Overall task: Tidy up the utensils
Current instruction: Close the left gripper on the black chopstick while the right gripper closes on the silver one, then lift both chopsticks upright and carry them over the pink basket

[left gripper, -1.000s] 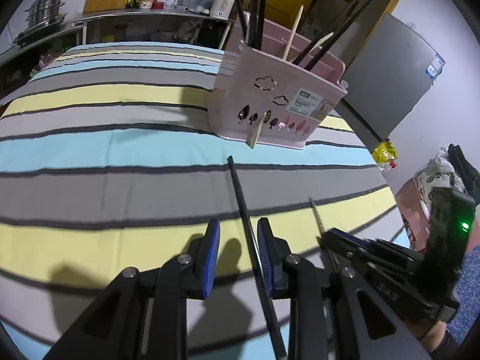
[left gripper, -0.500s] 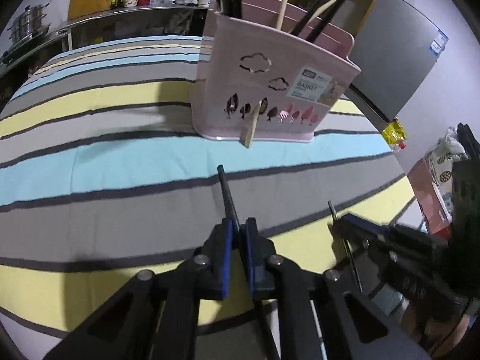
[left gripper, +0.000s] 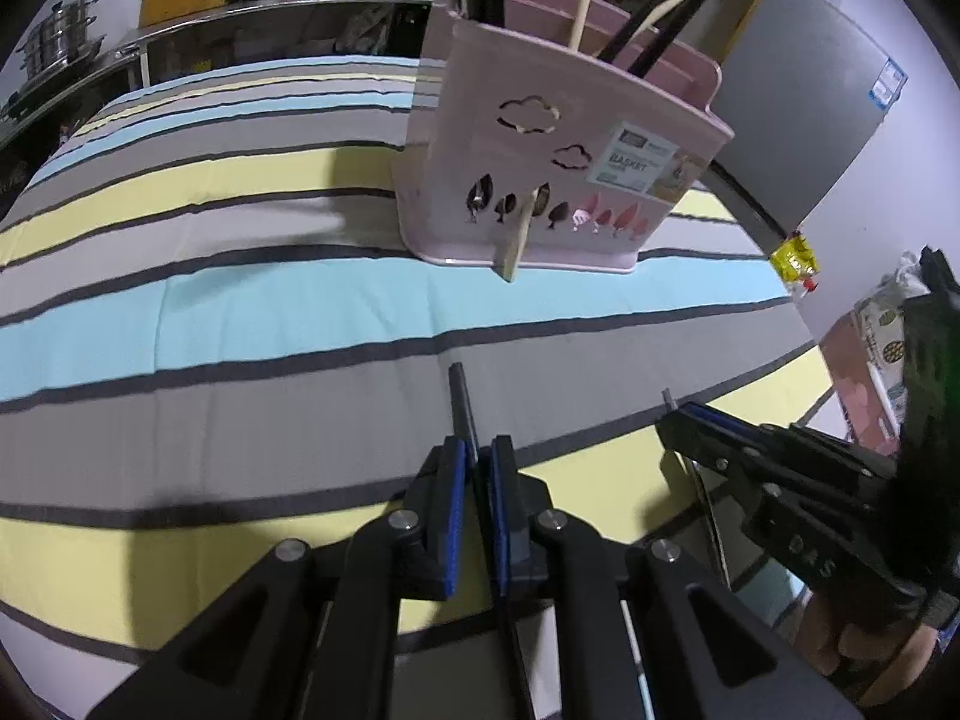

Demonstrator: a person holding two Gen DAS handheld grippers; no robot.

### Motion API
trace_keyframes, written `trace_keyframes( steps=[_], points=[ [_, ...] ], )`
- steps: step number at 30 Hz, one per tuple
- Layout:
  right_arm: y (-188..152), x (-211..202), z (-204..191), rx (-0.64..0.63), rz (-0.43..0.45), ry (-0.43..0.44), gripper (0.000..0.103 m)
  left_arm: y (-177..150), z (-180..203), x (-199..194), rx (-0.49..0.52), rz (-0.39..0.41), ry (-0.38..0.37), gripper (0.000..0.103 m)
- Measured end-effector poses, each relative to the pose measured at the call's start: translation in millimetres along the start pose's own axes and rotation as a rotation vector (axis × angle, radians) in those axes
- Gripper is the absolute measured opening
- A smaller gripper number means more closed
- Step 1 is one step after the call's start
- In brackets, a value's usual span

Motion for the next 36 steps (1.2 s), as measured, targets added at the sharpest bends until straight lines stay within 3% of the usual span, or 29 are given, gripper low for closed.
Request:
trace_keyframes(
  steps=[10,15,36],
  points=[
    [2,2,-1,-0.006,-0.008,-0.014,0.005,3,8,6,0.066,0.006,0.071,0.008],
    [5,-5,0,0.016,0.007,0.020,0.004,5,9,-3,0.054,0.005,0.037,0.006],
    [72,-117,-3,-0.020,0.255,-0.003,0.004,64,50,-142,0.095,0.245,-0.091,0.005]
  ],
)
Point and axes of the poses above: each gripper's, at about its wrist camera, not at the fingertips, and x roughly the way its jaws point, z to its right, y to its top, the point moved 10 cm from there along x, roughly the way its jaws point, and after that the axes turned 13 degrees about -x, right-handed, at the moved point
